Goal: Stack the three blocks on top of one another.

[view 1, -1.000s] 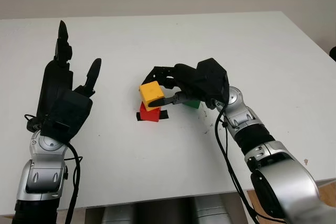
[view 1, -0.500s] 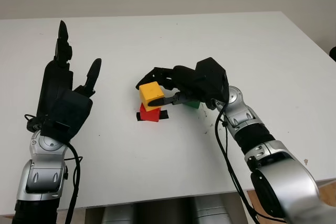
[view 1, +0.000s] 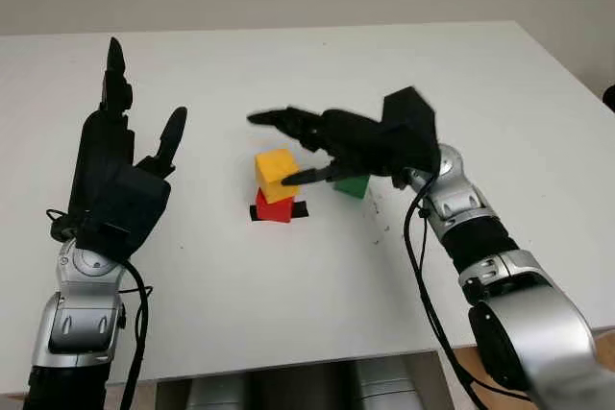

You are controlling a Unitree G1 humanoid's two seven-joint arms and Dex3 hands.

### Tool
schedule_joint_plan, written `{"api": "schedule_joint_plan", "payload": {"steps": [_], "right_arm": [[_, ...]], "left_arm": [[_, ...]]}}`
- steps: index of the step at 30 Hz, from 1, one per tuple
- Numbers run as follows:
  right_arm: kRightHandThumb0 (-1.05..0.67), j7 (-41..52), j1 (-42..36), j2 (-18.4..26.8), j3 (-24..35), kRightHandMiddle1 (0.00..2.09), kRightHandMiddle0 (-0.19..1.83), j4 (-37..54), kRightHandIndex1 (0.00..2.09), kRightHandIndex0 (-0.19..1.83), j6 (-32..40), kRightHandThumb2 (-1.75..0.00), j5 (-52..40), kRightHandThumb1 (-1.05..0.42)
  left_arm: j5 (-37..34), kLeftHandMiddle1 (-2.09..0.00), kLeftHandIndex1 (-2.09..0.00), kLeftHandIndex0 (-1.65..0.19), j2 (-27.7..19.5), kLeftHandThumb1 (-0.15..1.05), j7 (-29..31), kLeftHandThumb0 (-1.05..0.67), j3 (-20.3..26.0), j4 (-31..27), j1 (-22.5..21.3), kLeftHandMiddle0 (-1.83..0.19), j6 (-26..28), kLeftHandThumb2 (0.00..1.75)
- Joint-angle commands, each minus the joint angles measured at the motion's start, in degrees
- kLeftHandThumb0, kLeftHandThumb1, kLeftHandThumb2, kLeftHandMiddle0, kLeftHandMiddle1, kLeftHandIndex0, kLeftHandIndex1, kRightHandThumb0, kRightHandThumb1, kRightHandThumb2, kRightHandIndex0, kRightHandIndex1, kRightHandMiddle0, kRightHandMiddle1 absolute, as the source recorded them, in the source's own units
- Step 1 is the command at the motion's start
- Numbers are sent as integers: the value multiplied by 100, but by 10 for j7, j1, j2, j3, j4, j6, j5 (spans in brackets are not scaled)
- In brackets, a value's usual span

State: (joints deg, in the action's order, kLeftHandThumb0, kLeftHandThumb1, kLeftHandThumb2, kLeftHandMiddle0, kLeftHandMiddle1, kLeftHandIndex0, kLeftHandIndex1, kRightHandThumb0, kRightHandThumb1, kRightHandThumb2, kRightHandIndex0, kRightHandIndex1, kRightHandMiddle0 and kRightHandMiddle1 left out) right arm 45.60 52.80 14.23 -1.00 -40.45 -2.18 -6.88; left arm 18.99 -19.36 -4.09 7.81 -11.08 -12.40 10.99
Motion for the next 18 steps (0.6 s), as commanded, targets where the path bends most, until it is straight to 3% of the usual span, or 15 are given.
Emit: {"api": "schedule_joint_plan", "payload": {"steps": [1,5,14,18], "right_arm": [[-75,-3,25,14,27,19,-12,37,0,-19,27,-6,-28,-90],[-81,-5,49,39,54,20,-9,50,0,-19,39,-6,-53,-93],[-71,27,74,121,55,20,-5,15,2,-19,19,-5,-30,-89],[-72,14,85,154,30,20,-1,-22,2,-17,-49,-5,28,-88]], "left_arm": [[2,-5,-5,16,4,105,-3,-72,-2,-3,7,14,-4,57],[2,-5,-5,16,7,105,-6,-71,-4,-1,6,14,-5,59],[4,-5,-5,16,3,105,-3,-71,-3,-5,9,14,-8,62],[0,-5,-5,16,2,105,0,-71,1,-6,10,14,-6,61]]}}
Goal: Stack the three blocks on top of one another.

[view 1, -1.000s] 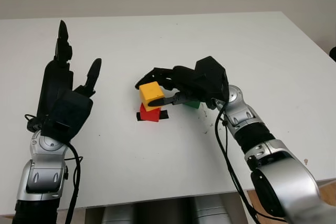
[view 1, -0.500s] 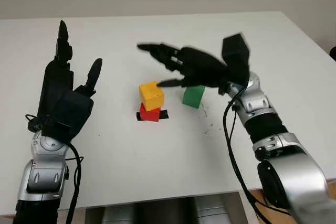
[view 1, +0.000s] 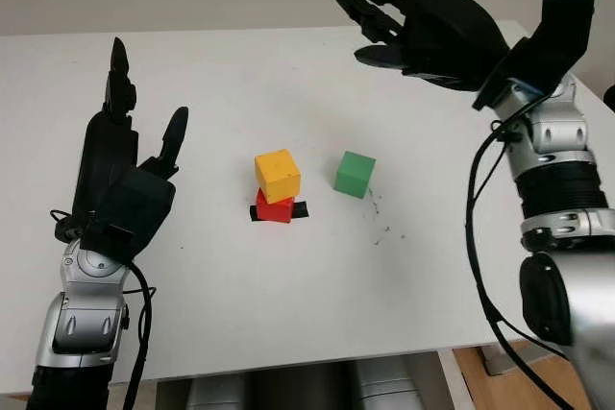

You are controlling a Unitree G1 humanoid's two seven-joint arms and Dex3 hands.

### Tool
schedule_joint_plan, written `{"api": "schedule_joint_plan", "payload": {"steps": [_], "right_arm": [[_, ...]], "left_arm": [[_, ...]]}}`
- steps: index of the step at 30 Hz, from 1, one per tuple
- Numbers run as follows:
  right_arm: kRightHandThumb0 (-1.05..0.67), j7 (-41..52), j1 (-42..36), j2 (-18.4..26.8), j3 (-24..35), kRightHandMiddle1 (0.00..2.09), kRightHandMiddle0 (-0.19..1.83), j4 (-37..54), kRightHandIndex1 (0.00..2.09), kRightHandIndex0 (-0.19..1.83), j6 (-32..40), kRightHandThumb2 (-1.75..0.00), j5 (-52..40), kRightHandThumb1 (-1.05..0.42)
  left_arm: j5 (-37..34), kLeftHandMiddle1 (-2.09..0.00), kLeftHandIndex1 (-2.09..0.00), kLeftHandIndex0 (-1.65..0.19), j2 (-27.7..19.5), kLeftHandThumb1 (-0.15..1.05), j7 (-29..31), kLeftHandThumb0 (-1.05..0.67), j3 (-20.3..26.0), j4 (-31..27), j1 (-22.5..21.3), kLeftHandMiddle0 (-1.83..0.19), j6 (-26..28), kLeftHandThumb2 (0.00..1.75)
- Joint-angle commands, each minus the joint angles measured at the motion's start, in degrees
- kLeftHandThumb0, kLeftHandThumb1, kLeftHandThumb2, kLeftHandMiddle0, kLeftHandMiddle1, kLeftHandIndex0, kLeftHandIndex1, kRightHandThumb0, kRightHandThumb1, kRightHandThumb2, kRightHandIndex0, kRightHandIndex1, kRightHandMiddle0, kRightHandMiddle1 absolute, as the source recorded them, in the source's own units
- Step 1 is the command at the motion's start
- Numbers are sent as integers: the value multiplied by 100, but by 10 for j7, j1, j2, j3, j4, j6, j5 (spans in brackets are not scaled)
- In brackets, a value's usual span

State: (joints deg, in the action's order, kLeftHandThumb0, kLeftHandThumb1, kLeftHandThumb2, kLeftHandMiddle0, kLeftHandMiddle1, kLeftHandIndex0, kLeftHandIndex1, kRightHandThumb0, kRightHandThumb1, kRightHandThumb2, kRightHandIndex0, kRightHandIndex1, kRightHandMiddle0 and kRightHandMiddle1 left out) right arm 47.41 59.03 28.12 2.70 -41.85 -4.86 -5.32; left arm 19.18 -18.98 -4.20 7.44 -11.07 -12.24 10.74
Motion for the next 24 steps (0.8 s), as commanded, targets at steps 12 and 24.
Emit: {"api": "schedule_joint_plan", "payload": {"steps": [12,24], "right_arm": [[-66,-94,81,95,-131,23,25,-97,8,-3,-309,-4,240,-78],[-62,-222,118,117,-257,18,32,-131,5,-5,-428,-5,440,-78]], "left_arm": [[-7,-5,-5,16,-12,105,15,-69,11,-11,5,15,1,60],[-18,-5,-5,17,-14,105,15,-68,11,16,-6,15,-26,64]]}}
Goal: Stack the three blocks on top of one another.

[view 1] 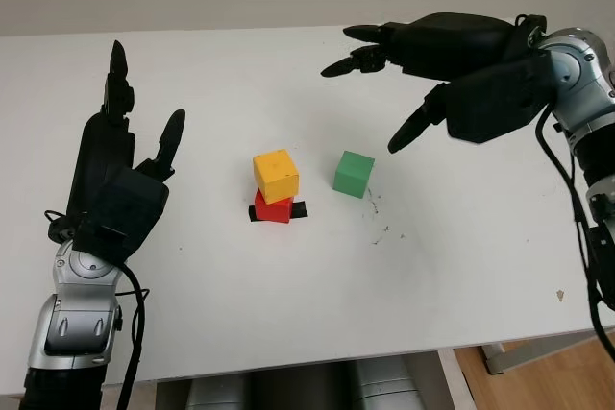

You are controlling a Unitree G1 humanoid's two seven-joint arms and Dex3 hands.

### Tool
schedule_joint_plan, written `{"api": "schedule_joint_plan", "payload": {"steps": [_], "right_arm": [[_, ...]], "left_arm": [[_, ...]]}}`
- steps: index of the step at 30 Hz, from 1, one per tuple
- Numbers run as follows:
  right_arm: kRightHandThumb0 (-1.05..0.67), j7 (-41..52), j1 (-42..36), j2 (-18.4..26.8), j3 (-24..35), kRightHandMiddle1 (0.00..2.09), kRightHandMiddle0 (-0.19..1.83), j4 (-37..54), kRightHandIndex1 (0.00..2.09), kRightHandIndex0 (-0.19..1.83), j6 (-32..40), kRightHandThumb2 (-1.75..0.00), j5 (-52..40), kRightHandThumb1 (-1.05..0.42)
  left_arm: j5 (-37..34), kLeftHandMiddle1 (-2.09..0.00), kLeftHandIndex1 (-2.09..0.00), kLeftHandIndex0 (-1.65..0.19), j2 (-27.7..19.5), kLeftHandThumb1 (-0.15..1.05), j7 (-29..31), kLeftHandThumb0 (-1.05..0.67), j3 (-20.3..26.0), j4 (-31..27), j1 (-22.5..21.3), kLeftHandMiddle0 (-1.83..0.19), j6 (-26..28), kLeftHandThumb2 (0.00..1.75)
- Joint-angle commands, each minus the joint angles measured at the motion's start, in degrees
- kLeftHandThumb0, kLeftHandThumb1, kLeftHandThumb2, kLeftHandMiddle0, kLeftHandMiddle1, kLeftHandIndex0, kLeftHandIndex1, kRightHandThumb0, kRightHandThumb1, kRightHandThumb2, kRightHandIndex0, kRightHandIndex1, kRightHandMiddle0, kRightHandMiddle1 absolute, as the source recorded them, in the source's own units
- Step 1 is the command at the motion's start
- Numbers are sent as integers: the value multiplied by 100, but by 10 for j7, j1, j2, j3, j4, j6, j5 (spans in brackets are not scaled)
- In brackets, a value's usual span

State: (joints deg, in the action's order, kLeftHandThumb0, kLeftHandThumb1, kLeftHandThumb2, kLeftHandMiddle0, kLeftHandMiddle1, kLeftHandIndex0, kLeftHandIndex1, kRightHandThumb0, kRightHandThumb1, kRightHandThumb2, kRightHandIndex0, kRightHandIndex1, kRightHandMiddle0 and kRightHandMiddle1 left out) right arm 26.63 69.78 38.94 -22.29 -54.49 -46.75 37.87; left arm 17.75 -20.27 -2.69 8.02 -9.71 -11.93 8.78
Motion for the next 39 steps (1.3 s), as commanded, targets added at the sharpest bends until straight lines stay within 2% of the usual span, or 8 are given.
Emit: {"api": "schedule_joint_plan", "payload": {"steps": [1,8,20,39], "right_arm": [[-60,-28,10,9,-13,18,35,-8,6,-4,-18,-5,18,-78],[-51,-103,-2,12,-54,15,39,-7,6,-3,-50,-5,79,-78],[-55,-245,-8,-12,-103,14,47,-82,6,0,-81,-5,122,-78],[-56,-339,-9,-44,-180,10,47,-134,5,-6,-35,-6,186,-84]], "left_arm": [[-7,-5,-5,17,0,105,0,-69,6,3,-9,15,-7,64],[-17,-5,-5,17,1,105,-7,-70,9,-1,-5,16,-9,64],[-11,-6,-6,16,2,105,-11,-71,8,-7,2,14,-4,65],[-6,-6,-6,16,1,105,-8,-68,10,-28,18,14,4,66]]}}
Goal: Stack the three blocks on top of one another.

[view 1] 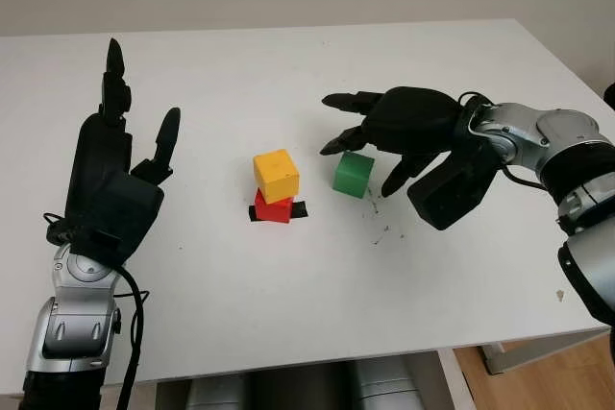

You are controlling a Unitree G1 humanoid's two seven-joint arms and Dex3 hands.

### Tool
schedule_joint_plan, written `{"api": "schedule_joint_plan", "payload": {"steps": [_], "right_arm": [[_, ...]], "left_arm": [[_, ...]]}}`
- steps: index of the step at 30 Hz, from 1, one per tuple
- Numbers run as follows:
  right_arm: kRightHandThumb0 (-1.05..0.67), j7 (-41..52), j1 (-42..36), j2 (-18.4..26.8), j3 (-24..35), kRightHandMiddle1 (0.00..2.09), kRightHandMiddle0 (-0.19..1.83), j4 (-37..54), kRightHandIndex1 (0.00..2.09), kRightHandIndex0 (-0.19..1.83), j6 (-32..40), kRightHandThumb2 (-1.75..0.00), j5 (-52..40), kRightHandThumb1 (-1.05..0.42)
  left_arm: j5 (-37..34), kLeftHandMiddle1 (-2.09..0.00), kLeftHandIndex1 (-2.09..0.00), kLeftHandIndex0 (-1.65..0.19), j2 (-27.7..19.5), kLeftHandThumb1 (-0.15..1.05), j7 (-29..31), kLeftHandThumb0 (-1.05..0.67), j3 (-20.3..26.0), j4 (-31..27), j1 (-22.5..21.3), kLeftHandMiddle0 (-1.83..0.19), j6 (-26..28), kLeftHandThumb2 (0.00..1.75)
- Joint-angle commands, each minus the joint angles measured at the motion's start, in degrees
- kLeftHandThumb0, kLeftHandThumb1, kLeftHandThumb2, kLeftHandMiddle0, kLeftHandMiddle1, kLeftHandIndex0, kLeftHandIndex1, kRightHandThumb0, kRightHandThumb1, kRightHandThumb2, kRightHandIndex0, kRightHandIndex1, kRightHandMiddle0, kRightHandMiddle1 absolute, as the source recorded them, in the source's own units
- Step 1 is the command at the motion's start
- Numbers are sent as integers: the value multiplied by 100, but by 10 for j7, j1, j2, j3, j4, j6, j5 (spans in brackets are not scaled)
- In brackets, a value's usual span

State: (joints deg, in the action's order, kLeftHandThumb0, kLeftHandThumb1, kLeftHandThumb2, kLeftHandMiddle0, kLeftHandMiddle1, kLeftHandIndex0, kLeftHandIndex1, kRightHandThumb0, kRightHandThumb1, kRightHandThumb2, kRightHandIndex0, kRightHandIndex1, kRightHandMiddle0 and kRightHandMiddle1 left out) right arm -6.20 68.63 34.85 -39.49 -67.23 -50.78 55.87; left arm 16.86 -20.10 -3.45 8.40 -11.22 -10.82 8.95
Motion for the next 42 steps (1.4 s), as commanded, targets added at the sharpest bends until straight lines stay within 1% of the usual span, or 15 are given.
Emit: {"api": "schedule_joint_plan", "payload": {"steps": [1,14,18,22,24,25,26,28,29,30,31,34,42], "right_arm": [[-57,-19,3,-4,-11,11,47,-9,5,-6,7,-6,10,-84],[-53,-67,8,-16,-38,13,55,-28,6,-5,21,-6,26,-86],[-50,-96,9,-16,-46,17,63,-32,7,-1,28,-6,35,-88],[-47,-146,10,-15,-61,23,72,-34,9,5,34,-6,52,-89],[-45,-169,9,-14,-62,31,82,-38,10,13,32,-6,54,-90],[-44,-175,9,-14,-63,33,83,-41,10,15,31,-6,54,-90],[-44,-181,10,-14,-65,44,82,-42,9,17,32,-6,55,-91],[-44,-189,11,-13,-68,94,64,-44,6,21,33,-5,58,-93],[-44,-192,11,-13,-69,104,60,-45,6,22,34,-5,59,-93],[-44,-196,12,-13,-71,110,58,-46,6,23,35,-5,60,-93],[-44,-198,12,-13,-72,115,56,-47,6,24,35,-5,61,-93],[-44,-202,13,-13,-76,119,54,-49,7,25,37,-5,65,-93],[-44,-200,10,-16,-79,122,53,-51,7,29,44,-5,65,-92]], "left_arm": [[4,-5,-6,16,-2,105,0,-69,6,-14,7,14,3,66],[16,-6,-6,16,-1,105,-1,-69,2,-17,9,14,9,66],[20,-5,-5,16,-2,105,0,-70,2,-17,11,14,8,66],[24,-6,-5,16,-1,105,0,-70,1,-18,12,13,10,67],[26,-5,-5,16,0,105,0,-69,0,-20,12,14,12,67],[27,-5,-5,16,0,105,1,-69,-1,-21,13,14,14,67],[27,-5,-5,16,0,105,1,-69,-1,-21,13,14,15,68],[27,-5,-5,16,1,105,2,-69,-1,-21,12,14,16,67],[27,-5,-5,16,1,105,2,-70,-1,-21,12,14,17,67],[27,-5,-5,16,1,105,3,-70,-1,-22,12,14,18,67],[27,-5,-5,16,1,105,3,-70,-1,-23,13,14,20,67],[26,-5,-5,16,1,105,4,-69,0,-24,13,14,20,67],[26,-5,-5,16,-2,105,3,-69,1,-18,13,14,12,67]]}}
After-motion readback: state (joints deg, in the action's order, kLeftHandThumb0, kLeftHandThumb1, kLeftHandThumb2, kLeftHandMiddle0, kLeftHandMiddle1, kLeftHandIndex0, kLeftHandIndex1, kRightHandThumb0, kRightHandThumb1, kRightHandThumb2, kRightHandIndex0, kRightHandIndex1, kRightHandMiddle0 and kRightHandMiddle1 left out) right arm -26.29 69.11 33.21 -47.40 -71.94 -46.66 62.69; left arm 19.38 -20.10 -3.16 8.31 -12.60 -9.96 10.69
